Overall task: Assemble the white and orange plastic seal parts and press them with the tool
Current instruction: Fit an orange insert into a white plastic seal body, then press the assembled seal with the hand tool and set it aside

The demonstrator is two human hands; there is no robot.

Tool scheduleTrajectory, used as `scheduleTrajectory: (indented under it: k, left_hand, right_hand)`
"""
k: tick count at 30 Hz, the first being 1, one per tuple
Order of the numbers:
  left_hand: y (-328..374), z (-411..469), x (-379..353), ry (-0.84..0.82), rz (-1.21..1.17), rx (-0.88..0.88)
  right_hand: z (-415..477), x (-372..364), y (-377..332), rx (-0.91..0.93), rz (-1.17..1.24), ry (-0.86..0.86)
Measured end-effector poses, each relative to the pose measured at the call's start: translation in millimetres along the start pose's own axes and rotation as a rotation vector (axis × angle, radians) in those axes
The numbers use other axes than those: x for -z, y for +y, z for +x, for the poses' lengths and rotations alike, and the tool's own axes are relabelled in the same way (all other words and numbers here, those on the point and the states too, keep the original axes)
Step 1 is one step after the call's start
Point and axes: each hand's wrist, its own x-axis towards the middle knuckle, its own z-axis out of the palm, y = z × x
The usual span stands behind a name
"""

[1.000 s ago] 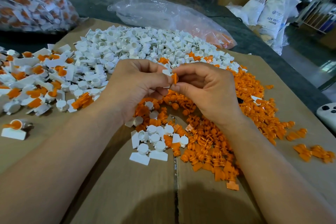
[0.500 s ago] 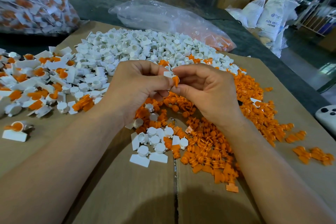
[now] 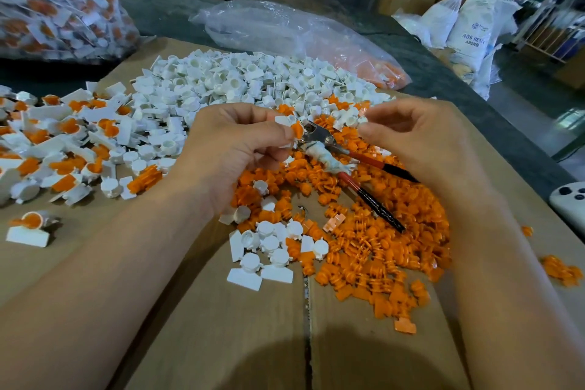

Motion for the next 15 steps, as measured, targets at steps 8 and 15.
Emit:
scheduleTrajectory:
  k: [8,15]
  left_hand:
    - [2.3,0.0,0.0,0.009,-0.021,0.006]
    - [1.7,1.0,1.0,0.006,-0.009,-0.006]
  right_hand:
    - [3.4,-1.8,9.5,-0.204,-0.451,-0.408]
    - [0.0,-15.5,6.9,-0.192,-0.631,-0.593]
